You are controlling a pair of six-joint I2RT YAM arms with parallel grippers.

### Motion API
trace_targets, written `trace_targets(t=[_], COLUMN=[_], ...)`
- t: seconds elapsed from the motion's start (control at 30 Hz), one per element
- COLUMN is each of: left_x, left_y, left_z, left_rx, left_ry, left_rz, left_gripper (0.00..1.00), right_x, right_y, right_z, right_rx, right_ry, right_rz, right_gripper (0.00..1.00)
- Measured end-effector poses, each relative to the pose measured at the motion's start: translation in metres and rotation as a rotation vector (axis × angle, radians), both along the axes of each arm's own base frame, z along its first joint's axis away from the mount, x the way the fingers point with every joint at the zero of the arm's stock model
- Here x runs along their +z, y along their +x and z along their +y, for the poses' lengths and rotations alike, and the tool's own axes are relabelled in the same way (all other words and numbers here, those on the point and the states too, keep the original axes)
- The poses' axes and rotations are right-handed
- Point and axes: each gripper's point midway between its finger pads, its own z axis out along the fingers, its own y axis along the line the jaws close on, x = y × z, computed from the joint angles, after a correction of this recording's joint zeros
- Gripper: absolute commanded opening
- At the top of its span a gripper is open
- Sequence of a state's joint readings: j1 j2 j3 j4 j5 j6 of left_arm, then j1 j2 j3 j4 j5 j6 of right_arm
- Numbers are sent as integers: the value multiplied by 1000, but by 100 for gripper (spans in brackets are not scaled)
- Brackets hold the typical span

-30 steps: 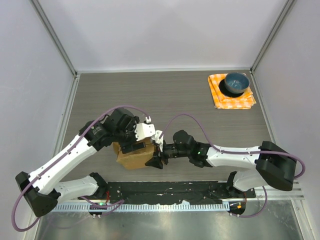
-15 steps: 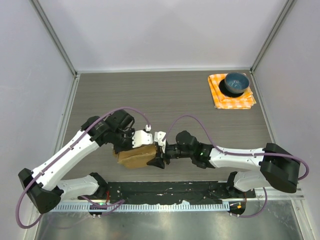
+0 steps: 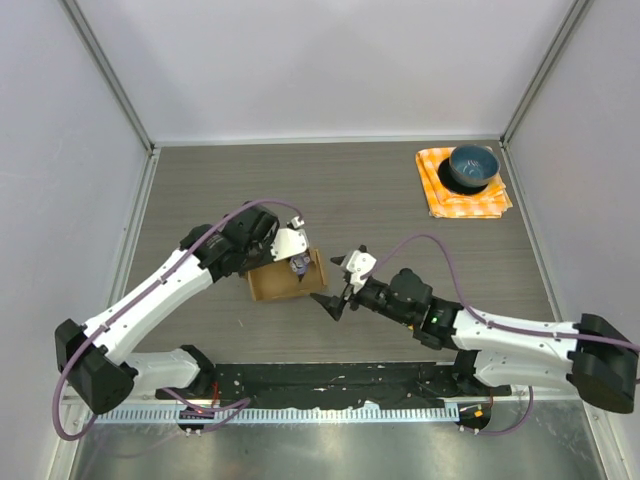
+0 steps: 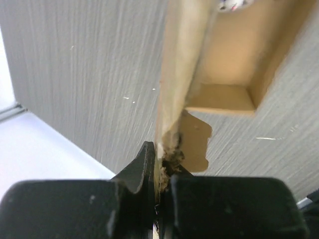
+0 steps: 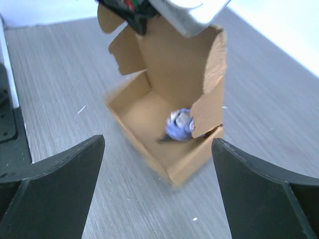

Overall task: Unpack the express box
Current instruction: Open the express box at the center of the board.

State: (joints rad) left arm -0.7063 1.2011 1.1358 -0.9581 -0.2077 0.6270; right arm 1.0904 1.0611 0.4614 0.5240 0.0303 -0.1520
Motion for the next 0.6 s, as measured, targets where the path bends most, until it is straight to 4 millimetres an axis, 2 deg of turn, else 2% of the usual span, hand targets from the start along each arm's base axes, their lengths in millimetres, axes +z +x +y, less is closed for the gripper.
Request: trace_targets(t=[0.13,0.23,0.33,0.4,0.47,0.53,0.6], left_x=[1,-1,-2,0,3,8,7], left_y=[13,17,17,14,13,14,13], left_z=[5,5,3,1,-3,-13,-21], left_rx=[72,105,117,128,135,147,158], left_ry=[20,26,20,17,9,-8,-21], left_rz=[-40,-36,-21,8,38,87,134], left_gripper=[1,7,11,16,16,9,6], right_x=[24,24,8,-7,-25,-40,-51], right_y=[0,-8,-14,-15,-15,-14,-13], right_z=[-17,-26,-29,-26,-20,-10,3], right_rx=[-50,-45,-36,-34,-31,-29,-24], right_ry=[78,119,126,104,67,24,-16], right_rz=[-21,9,60,104,147,185,209], right_gripper=[95,96,96,96,96,96,96])
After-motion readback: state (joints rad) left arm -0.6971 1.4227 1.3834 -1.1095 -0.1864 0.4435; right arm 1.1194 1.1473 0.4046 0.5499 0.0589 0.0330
